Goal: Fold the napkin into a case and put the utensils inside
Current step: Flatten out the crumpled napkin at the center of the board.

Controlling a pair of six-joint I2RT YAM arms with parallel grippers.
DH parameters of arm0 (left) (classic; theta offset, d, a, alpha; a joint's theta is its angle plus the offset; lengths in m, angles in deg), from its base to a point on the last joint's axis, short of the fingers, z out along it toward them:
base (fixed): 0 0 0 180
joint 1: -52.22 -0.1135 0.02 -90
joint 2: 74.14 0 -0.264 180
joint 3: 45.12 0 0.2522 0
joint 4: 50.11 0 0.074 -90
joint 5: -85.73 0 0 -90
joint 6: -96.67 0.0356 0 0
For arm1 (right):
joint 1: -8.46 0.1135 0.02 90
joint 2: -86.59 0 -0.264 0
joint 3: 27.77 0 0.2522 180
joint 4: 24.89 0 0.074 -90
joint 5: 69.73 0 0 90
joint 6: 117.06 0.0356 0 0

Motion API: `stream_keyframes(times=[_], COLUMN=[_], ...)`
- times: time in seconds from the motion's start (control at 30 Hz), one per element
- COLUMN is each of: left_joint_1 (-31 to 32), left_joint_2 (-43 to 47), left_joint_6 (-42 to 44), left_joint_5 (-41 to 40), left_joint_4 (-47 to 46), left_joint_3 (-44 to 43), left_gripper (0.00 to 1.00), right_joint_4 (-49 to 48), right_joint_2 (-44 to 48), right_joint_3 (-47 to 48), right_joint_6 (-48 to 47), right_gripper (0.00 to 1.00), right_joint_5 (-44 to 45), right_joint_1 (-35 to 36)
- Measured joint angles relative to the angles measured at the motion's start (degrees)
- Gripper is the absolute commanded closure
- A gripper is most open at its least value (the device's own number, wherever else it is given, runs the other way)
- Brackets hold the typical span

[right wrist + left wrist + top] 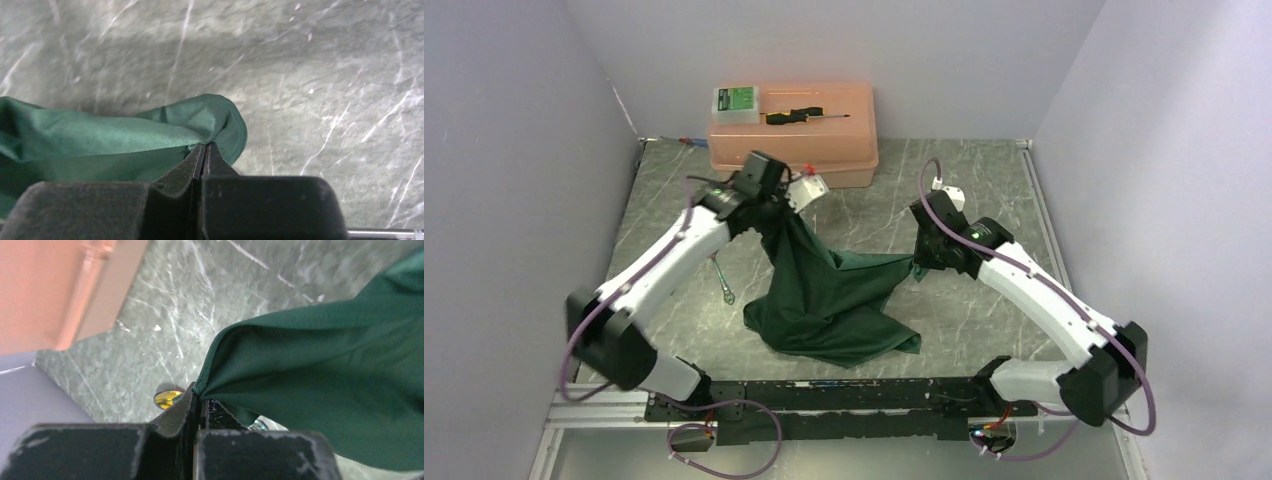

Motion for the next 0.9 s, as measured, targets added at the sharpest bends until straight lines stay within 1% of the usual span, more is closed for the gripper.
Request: stream_keyframes(times=[0.07,0.13,0.17,0.27,0.33,0.37,0.4,0.43,0.47,0.5,0.53,0.57,0.63,0.7,0.77,0.83,0.9], left_joint_1=[-0.2,-0.6,-0.9,-2.2,-3.5,-4.1,-4.7,-5.2,-5.5,-5.9,-6.3,-6.5,-6.7,-6.8,-6.8,-6.9,-6.9], left_joint_2=[-6.6,-12.0,-14.9,-19.4,-22.0,-23.3,-24.6,-25.7,-26.5,-27.0,-27.5,-27.6,-27.3,-25.6,-22.2,-17.0,-10.4], left_joint_6=[1.9,3.3,4.2,6.3,8.0,8.7,9.4,9.8,10.4,11.0,10.6,11.2,10.6,9.7,9.1,9.1,9.4], left_joint_5=[-2.6,-4.7,-5.9,-9.3,-11.7,-12.7,-13.9,-14.9,-15.5,-16.3,-17.0,-17.3,-17.0,-14.5,-9.7,-3.7,2.5], left_joint_4=[-5.4,-9.1,-12.2,-19.0,-24.3,-26.9,-29.7,-32.0,-33.4,-34.5,-35.1,-35.1,-33.7,-29.7,-23.8,-18.0,-12.3], left_joint_3=[4.2,5.2,5.2,4.4,3.3,2.6,1.8,1.2,1.0,0.9,0.8,0.8,0.8,0.8,0.9,1.9,4.1], left_gripper=[0.97,0.97,0.97,0.97,0.97,0.96,0.85,0.57,0.33,0.13,0.07,0.06,0.06,0.06,0.06,0.09,0.13], right_joint_4=[-2.3,-5.1,-7.1,-11.8,-14.1,-14.8,-15.8,-16.6,-17.3,-18.0,-18.3,-18.5,-17.9,-17.6,-16.6,-15.7,-14.2], right_joint_2=[-2.8,-4.8,-5.8,-8.9,-12.6,-15.6,-18.9,-22.6,-26.3,-29.4,-33.0,-34.8,-37.1,-36.6,-33.6,-28.6,-22.6], right_joint_3=[-1.1,-1.7,-1.7,-0.8,1.6,3.9,6.5,9.4,12.2,14.6,16.9,17.7,17.5,15.5,11.9,7.1,2.2], right_joint_6=[-0.2,-1.0,-1.5,-2.8,-3.7,-4.2,-4.7,-5.2,-5.5,-5.7,-6.3,-5.9,-6.2,-6.1,-5.8,-5.0,-3.7], right_gripper=[1.00,1.00,1.00,1.00,1.00,0.99,0.92,0.79,0.66,0.52,0.36,0.18,0.11,0.08,0.07,0.06,0.06], right_joint_5=[0.9,1.2,1.8,3.7,4.4,4.5,4.6,4.9,5.2,5.6,6.1,6.3,7.4,8.3,9.1,10.0,9.7], right_joint_1=[-2.3,-5.7,-8.1,-12.4,-13.9,-14.4,-14.6,-14.7,-14.8,-14.9,-14.9,-14.9,-14.9,-14.9,-14.3,-12.8,-9.0])
